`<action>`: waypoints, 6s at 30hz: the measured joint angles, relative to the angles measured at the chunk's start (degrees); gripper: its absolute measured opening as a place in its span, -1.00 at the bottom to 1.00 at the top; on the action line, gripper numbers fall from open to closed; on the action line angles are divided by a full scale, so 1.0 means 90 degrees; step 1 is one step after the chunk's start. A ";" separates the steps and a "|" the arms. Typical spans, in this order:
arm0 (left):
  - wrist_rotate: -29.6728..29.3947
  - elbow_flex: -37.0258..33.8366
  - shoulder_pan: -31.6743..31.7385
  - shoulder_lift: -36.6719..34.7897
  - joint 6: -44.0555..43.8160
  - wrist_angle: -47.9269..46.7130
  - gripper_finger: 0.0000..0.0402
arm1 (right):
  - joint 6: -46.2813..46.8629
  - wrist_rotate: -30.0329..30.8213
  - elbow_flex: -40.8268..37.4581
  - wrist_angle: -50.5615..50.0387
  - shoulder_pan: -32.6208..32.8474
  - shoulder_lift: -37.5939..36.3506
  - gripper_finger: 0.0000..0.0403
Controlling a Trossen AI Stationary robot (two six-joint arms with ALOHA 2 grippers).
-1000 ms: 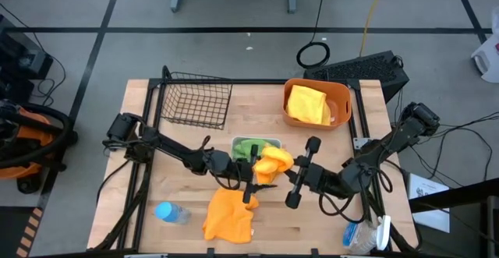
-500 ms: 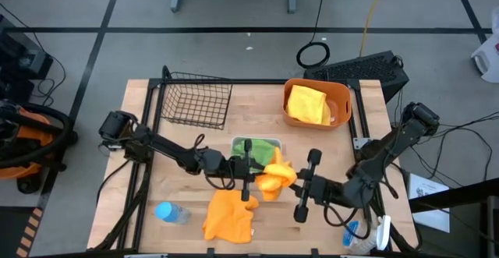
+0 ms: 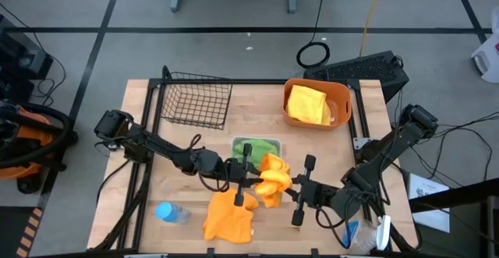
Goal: Sort microfiber towel by color & place in baskets
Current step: Put the left orange microfiber cloth into the black wired basket, then put the orange microfiber cloth into the black wired basket
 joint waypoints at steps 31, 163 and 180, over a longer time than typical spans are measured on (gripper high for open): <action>-0.1877 -0.0007 -0.0370 0.0012 0.1651 0.0773 0.63 | -0.0129 -0.0158 0.0000 0.0013 -0.0537 -0.0013 -0.92; 0.2196 0.0155 0.6545 -0.1020 0.0168 -0.8436 -0.29 | 0.2875 0.0145 -0.0002 -0.2321 -0.0046 0.0031 0.32; 0.1869 -0.0224 0.3575 -0.4449 -0.1141 -0.9413 -0.30 | 0.3065 0.0145 -0.0002 -0.2348 -0.0044 0.0033 0.32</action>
